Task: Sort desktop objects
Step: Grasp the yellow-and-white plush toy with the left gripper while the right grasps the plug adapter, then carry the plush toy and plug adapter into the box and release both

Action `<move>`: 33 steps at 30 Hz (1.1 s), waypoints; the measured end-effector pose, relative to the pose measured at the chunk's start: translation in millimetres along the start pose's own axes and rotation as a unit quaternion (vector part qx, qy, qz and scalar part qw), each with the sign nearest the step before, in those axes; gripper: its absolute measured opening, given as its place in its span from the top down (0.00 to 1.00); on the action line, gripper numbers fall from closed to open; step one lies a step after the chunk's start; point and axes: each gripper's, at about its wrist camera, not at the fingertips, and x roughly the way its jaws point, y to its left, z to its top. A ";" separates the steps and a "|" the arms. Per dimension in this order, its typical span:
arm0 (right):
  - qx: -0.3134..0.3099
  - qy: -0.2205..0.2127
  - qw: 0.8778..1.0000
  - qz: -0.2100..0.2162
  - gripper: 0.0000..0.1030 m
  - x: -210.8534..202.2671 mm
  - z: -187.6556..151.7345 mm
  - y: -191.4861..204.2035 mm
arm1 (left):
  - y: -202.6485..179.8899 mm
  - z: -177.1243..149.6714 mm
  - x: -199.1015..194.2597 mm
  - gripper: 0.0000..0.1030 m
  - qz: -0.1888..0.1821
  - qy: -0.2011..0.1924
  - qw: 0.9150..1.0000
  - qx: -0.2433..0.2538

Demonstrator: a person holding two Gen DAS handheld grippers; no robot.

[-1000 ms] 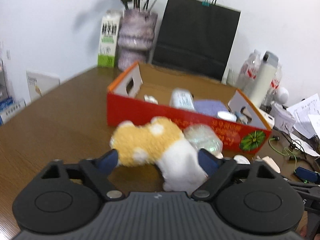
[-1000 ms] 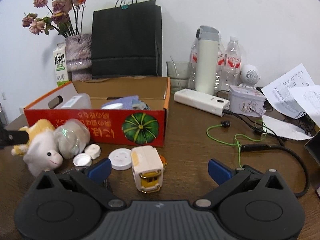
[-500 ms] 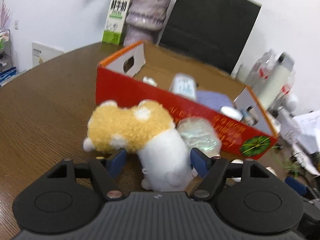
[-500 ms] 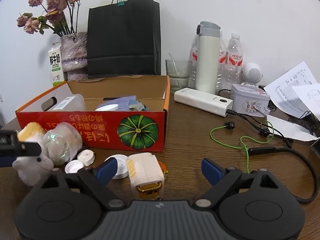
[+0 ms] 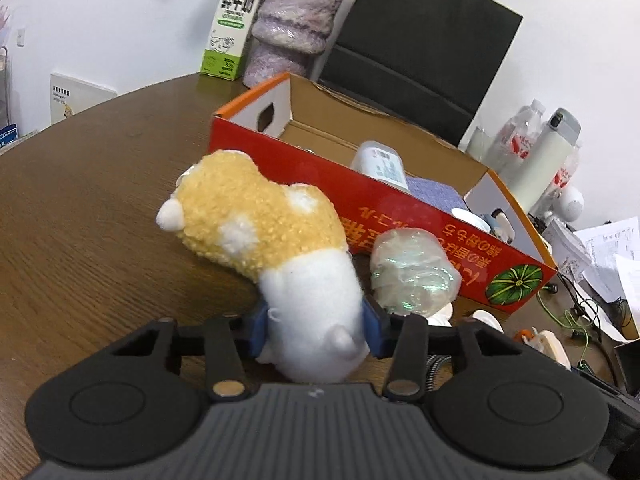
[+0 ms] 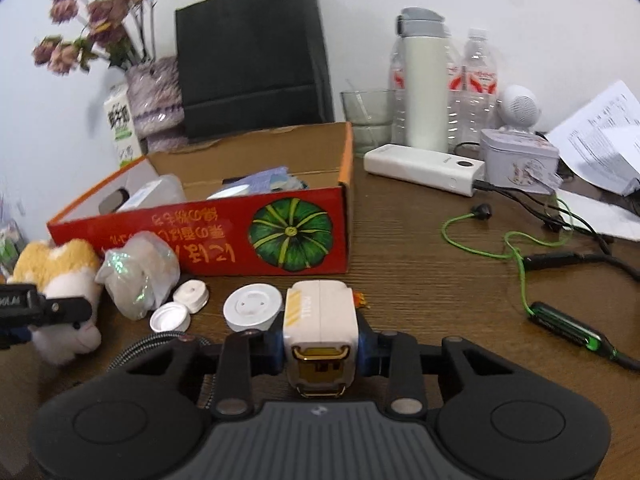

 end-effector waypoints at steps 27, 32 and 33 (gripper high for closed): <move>0.036 -0.210 0.976 0.053 0.70 -79.2 81.2 43.7 | -46.4 56.2 -68.4 0.56 -0.052 -0.172 0.981 0.065; 0.055 -0.219 0.972 0.065 0.70 -56.0 109.1 47.0 | -42.1 83.6 -39.8 0.56 -0.034 -0.155 0.986 0.050; 0.060 -0.214 0.973 0.064 0.70 -46.2 113.9 46.9 | -43.8 91.6 -31.5 0.56 -0.040 -0.148 0.987 0.049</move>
